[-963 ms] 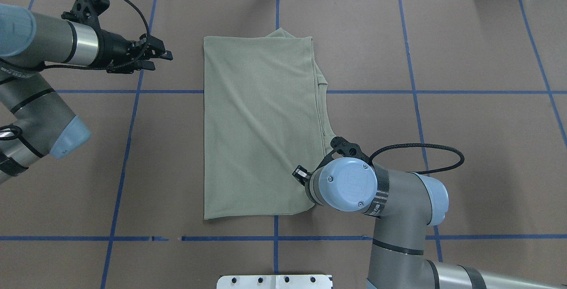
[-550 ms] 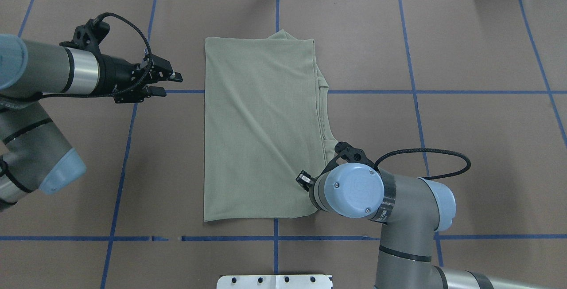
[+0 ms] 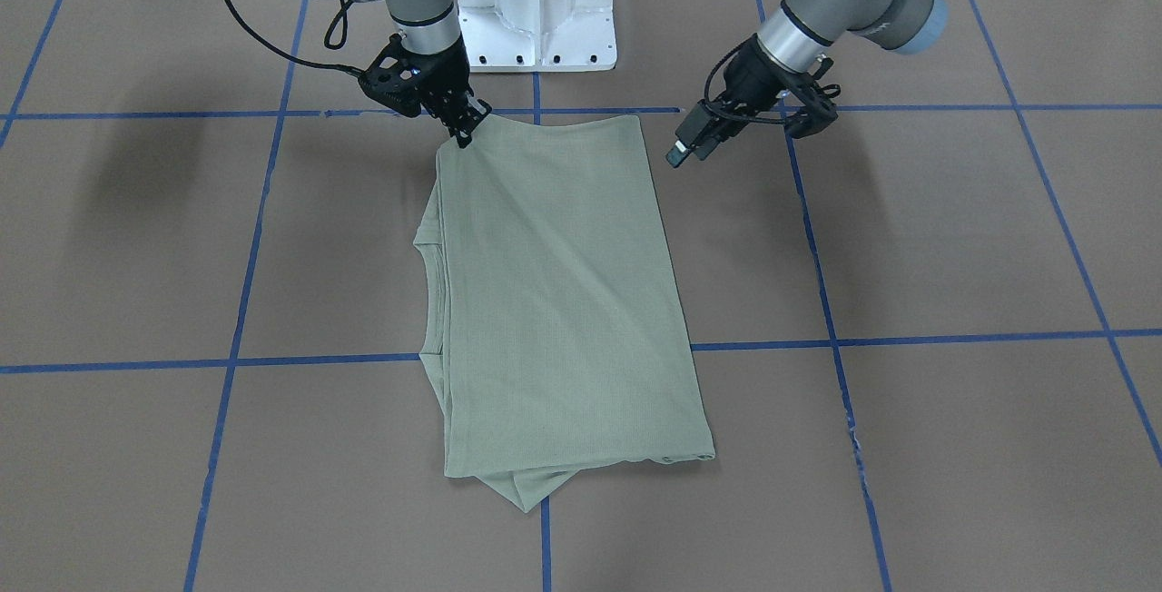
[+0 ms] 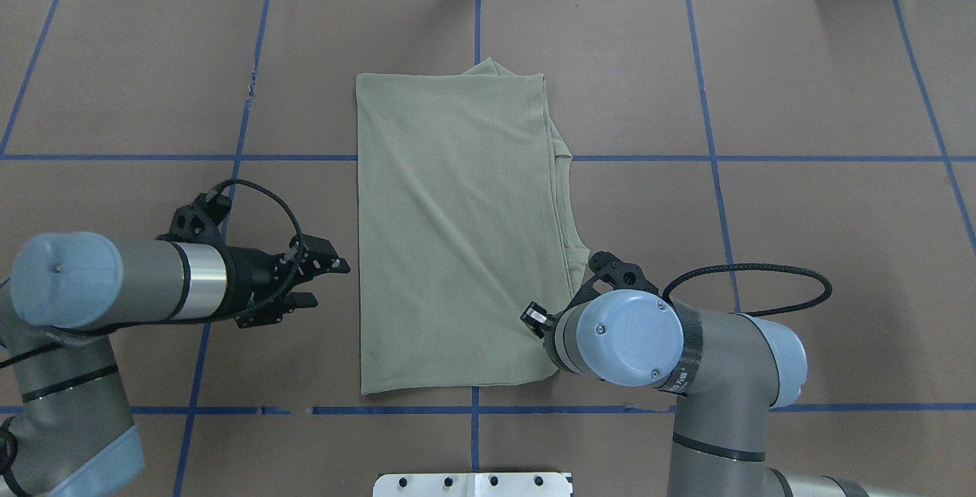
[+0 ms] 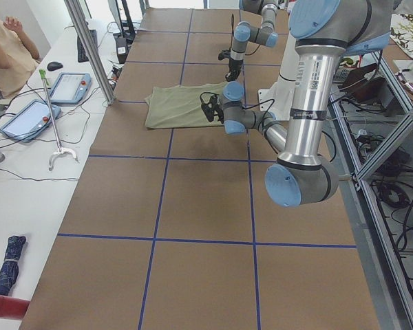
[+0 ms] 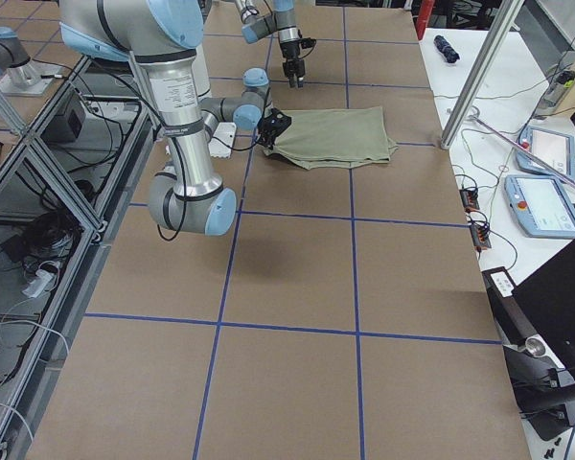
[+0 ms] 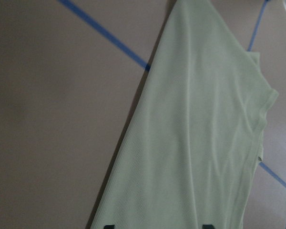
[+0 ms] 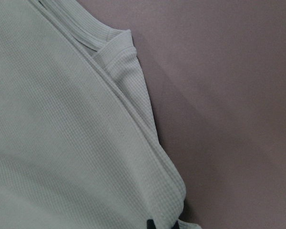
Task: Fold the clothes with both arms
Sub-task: 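Move the left gripper to the shirt's other near corner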
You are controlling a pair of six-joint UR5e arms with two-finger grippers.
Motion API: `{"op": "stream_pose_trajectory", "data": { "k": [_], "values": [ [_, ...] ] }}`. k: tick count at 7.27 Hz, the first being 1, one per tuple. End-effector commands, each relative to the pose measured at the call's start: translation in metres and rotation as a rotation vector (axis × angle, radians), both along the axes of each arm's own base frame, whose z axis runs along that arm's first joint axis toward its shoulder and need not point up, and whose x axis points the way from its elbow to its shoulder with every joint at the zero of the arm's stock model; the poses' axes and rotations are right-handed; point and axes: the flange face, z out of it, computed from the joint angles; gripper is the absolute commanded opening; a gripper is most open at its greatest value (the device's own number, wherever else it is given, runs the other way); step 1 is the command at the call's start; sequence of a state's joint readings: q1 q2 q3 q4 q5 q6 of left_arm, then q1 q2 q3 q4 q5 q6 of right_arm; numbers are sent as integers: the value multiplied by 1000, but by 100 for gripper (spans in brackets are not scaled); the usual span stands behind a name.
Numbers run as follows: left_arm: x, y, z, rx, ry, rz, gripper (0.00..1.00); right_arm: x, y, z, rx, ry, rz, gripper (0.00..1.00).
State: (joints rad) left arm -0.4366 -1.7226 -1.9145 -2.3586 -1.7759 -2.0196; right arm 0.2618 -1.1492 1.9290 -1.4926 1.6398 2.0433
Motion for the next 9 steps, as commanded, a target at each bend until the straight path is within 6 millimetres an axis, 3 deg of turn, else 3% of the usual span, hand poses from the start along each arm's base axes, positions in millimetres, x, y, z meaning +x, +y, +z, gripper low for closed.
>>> {"op": "stream_pose_trajectory", "data": {
  "k": [1,3,7,9],
  "values": [
    [31,29,0,-34,-42,34,77,-1,1,-3,1,-4,-3,0],
    [55,59,5,-43,-69,101,77,-2,2,-1,1,-1,-5,0],
    [77,80,14,-53,-91,129,70,-3,2,-3,3,-5,-5,0],
    [76,80,14,-53,-91,129,56,-3,2,-5,3,-8,-5,0]
  ]
}}
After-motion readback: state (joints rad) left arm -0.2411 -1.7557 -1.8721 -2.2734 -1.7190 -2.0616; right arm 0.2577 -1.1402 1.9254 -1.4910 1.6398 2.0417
